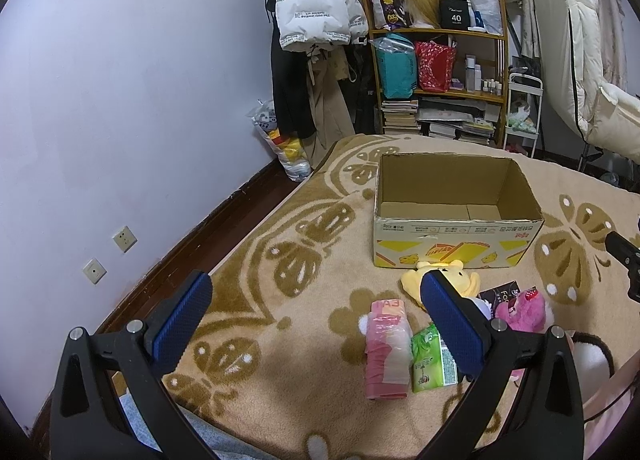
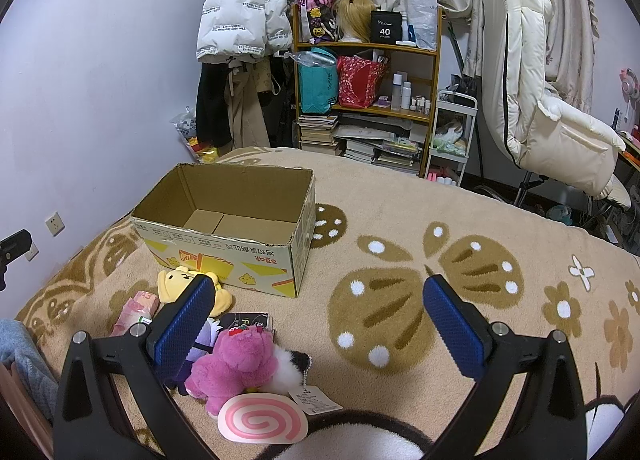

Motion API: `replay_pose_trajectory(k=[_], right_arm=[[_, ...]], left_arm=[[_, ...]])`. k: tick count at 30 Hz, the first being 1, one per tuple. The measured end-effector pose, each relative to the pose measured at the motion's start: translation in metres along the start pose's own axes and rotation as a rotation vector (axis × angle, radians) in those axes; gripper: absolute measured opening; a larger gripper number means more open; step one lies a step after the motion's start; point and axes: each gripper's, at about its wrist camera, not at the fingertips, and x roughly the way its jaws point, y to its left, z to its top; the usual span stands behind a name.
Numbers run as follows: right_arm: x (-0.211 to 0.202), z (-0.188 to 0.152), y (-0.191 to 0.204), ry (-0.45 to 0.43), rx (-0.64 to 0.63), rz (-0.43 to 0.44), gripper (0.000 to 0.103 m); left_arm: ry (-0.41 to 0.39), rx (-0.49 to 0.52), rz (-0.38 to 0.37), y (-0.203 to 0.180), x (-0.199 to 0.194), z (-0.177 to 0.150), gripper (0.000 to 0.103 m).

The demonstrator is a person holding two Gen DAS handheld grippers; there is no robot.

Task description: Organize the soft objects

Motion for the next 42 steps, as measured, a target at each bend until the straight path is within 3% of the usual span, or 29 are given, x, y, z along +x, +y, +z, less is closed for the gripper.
replay_pose_trajectory(k=[34,42], right_arm=[[0.0005,0.0002,-0.0003,0.003,0.001,0.001,0.103],[0.004,-0.0043,0.0,0.006,0.005,0.007,0.103]], left_arm=[[0.011,0.007,0.006,-0.0005,0.0016,-0.0013,0.103],[0.08,-0.01,0.007,0.0051,0.0087,0.0,0.103]])
